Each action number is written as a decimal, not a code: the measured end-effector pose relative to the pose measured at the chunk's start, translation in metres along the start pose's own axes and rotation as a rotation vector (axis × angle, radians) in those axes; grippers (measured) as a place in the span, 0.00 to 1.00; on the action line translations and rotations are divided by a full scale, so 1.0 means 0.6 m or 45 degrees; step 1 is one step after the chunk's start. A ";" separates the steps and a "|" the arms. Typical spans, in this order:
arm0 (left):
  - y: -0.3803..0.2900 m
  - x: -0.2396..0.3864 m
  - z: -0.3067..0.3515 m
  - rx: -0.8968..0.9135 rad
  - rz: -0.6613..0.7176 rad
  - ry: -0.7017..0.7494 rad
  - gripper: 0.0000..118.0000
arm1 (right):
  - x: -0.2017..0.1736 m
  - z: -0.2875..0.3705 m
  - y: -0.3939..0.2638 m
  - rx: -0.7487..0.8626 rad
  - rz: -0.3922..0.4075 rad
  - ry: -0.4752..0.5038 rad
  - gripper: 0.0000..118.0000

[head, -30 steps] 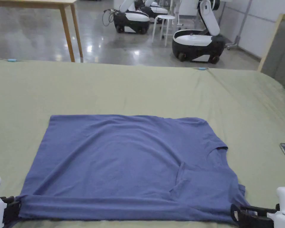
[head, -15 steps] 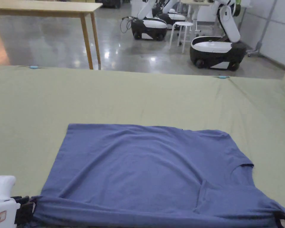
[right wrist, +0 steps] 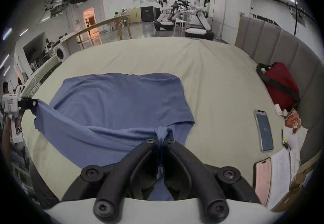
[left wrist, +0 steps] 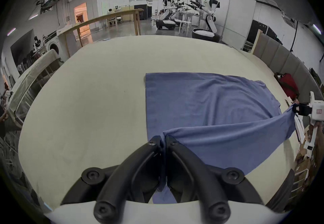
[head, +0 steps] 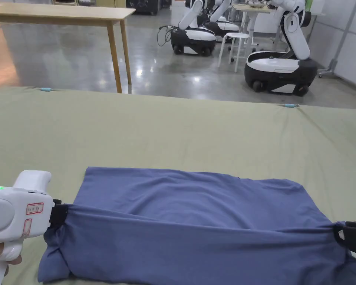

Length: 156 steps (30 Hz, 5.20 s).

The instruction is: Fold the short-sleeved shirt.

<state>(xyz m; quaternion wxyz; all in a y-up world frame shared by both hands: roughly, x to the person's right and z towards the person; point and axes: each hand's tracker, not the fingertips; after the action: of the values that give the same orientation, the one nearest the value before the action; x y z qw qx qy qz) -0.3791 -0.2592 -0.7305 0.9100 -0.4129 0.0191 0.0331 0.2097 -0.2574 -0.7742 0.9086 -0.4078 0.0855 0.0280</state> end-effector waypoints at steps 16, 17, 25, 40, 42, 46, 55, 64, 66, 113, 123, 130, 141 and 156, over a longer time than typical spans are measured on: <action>-0.041 -0.015 0.009 0.010 0.104 0.086 0.71 | 0.025 -0.009 -0.078 -0.038 -0.044 -0.063 0.91; -0.053 -0.021 0.023 0.025 0.112 0.084 0.52 | 0.028 0.000 -0.091 -0.030 -0.049 -0.063 0.77; -0.123 -0.022 0.056 -0.029 0.170 0.001 0.05 | 0.042 0.046 -0.173 0.003 -0.176 -0.056 0.01; -0.136 0.006 -0.024 -0.140 0.134 -0.029 0.28 | 0.024 0.054 -0.156 -0.010 -0.134 -0.011 0.37; -0.129 0.012 -0.025 -0.148 0.136 -0.091 0.04 | 0.024 0.040 -0.154 -0.032 -0.138 0.006 1.00; -0.129 0.024 -0.016 -0.133 0.122 -0.045 0.04 | 0.015 0.029 -0.144 -0.088 -0.111 0.009 0.98; -0.131 0.019 -0.005 -0.127 0.112 -0.009 0.04 | 0.010 -0.006 -0.154 -0.096 -0.132 0.035 0.13; -0.133 -0.003 0.036 -0.119 0.117 -0.014 0.03 | 0.009 0.062 -0.160 -0.042 -0.156 0.060 0.10; -0.138 0.000 0.049 -0.119 0.115 -0.015 0.03 | 0.006 0.075 -0.167 -0.035 -0.156 0.055 0.10; 0.009 -0.014 -0.099 -0.117 0.119 0.030 0.99 | 0.014 0.022 -0.051 0.008 -0.062 -0.074 0.01; 0.021 -0.013 -0.172 -0.196 0.147 0.088 0.79 | 0.029 -0.052 -0.021 -0.046 -0.059 -0.087 0.01; 0.028 0.007 -0.146 -0.160 0.031 0.076 0.03 | 0.047 -0.100 0.036 -0.038 -0.066 -0.074 0.02; 0.025 0.008 -0.152 -0.173 0.053 0.071 0.03 | 0.042 -0.192 0.041 -0.263 -0.025 -0.083 0.49; -0.014 -0.023 0.021 -0.053 0.047 -0.038 0.03 | 0.015 0.047 0.029 0.004 -0.026 0.037 0.04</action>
<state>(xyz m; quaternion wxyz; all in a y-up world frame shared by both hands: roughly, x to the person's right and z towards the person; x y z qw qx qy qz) -0.3920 -0.2560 -0.7151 0.9006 -0.4307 0.0124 0.0563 0.2201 -0.2251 -0.7703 0.9081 -0.4078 0.0948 0.0127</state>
